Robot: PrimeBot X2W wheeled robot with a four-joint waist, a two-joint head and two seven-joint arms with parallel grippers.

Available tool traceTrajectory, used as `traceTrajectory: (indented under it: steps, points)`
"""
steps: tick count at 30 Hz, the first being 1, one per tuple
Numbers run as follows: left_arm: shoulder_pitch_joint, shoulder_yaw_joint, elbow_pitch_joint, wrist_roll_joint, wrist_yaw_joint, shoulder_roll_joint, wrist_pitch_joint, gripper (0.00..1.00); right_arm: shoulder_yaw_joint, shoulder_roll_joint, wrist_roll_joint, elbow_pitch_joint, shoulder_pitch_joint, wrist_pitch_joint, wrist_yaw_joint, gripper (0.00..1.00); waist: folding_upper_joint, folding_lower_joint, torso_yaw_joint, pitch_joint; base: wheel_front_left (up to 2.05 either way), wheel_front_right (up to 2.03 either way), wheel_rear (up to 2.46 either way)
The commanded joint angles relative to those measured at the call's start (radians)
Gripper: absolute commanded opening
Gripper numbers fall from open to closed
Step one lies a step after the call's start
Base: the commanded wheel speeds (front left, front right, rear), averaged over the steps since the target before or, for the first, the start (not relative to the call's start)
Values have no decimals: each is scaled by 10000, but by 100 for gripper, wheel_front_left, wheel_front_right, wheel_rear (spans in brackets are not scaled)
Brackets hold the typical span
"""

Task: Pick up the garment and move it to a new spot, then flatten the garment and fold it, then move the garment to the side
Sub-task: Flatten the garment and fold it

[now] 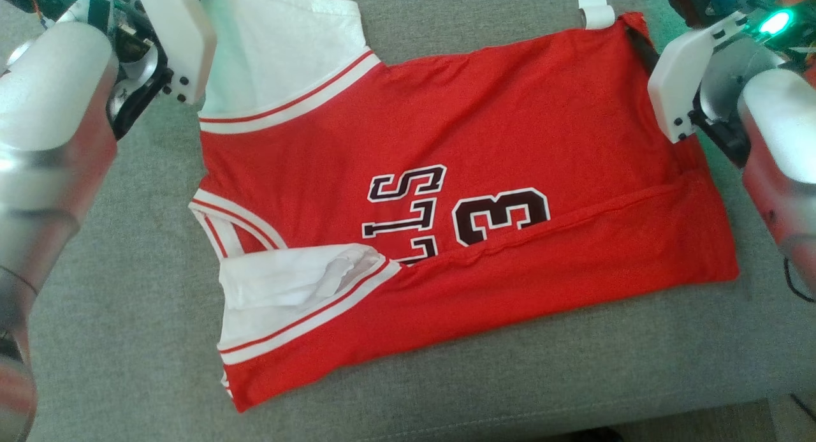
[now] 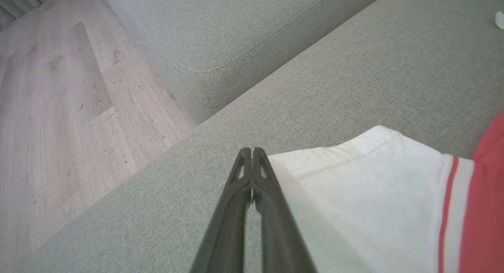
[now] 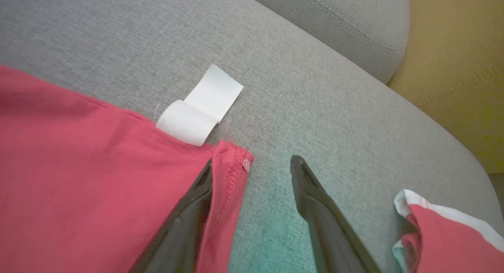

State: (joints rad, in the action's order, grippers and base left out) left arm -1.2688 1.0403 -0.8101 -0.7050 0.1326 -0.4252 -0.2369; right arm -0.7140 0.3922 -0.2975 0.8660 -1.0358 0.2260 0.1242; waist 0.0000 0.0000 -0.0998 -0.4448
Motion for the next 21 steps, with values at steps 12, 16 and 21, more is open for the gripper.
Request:
traceTrajectory:
  steps: [12, 16, 21]
  points:
    - [-1022, 253, -94, -445, -19, -255, 259, 0, -616, -328, 201, 1052, -796, -864, 65, 0, 0, 0, 98, -161, 0, 0, 0]
    - [-1108, 396, -162, -576, -19, -288, 369, 0, -729, -376, -54, 1326, -959, -1095, 65, 0, 0, 0, 125, -188, 0, 0, 0]
    - [-1220, 438, -266, -617, -19, -338, 861, 0, 145, -486, -1326, 1695, -1070, -1523, 65, 0, 0, 0, 146, -214, 0, 0, 0]
